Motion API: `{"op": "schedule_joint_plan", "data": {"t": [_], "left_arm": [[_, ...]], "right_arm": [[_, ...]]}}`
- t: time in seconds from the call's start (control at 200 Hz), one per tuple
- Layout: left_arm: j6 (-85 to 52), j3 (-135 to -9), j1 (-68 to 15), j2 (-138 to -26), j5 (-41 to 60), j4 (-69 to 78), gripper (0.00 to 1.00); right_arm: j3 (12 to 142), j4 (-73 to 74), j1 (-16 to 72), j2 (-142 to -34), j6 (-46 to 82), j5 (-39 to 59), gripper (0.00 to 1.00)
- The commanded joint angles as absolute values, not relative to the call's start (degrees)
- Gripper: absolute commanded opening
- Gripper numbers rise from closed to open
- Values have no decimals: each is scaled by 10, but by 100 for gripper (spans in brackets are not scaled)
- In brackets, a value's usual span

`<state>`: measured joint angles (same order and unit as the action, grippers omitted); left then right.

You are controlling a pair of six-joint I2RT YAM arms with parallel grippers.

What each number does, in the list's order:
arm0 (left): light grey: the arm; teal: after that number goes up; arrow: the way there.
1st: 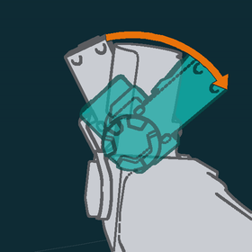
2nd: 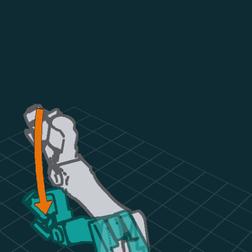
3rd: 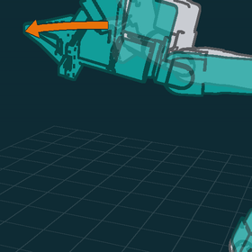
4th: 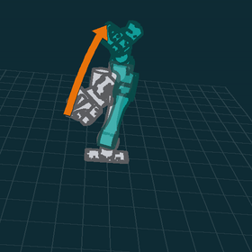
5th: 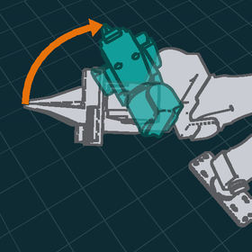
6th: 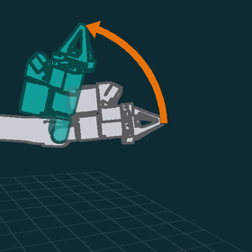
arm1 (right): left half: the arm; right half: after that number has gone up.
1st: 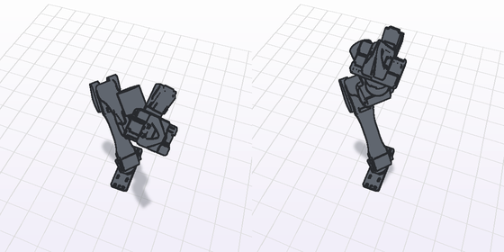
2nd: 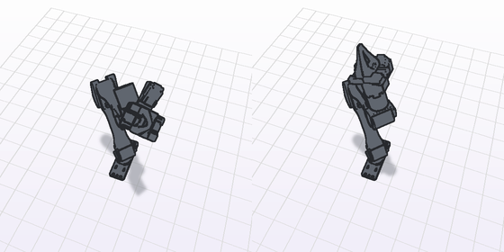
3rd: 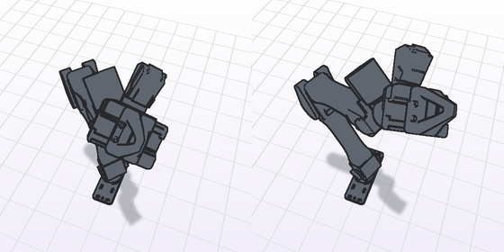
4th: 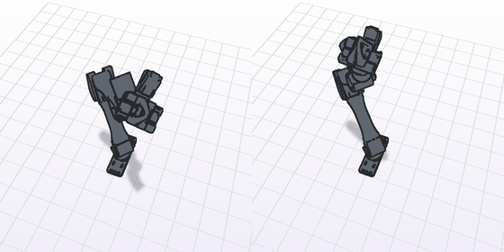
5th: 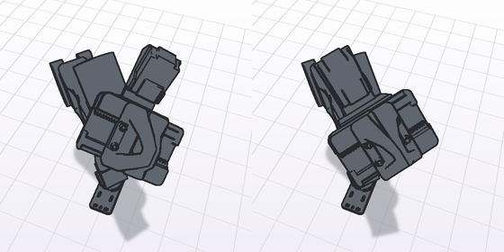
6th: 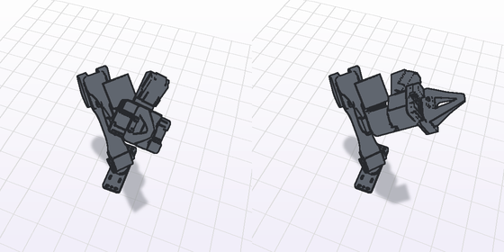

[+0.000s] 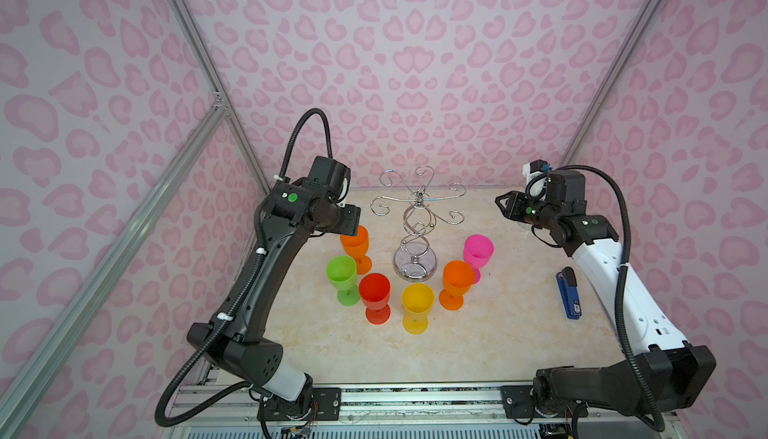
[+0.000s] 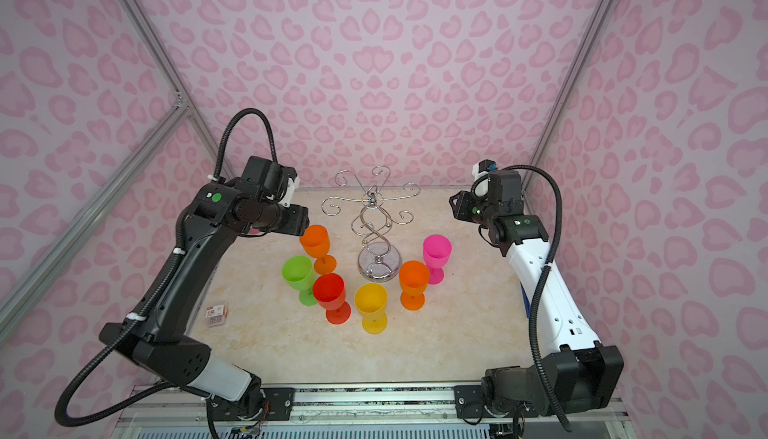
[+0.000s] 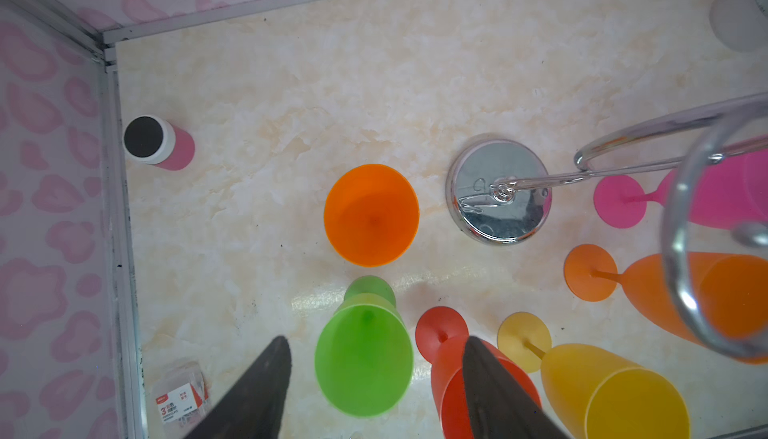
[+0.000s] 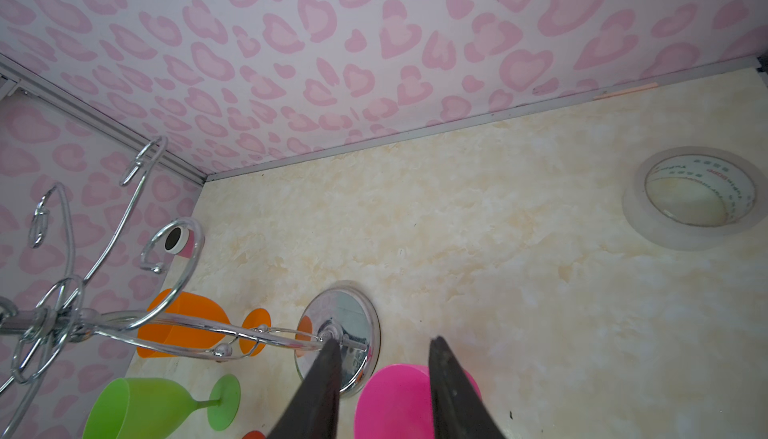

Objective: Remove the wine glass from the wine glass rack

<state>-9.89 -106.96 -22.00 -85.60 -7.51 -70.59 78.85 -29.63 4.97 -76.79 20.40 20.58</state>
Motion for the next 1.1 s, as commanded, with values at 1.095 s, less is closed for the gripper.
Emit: {"op": "schedule_joint_plan", "data": {"t": [1.095], "left_arm": [[-63, -224, 7, -819, -127, 476, 81]], "right_arm": [[328, 244, 13, -706, 96, -100, 42]]}}
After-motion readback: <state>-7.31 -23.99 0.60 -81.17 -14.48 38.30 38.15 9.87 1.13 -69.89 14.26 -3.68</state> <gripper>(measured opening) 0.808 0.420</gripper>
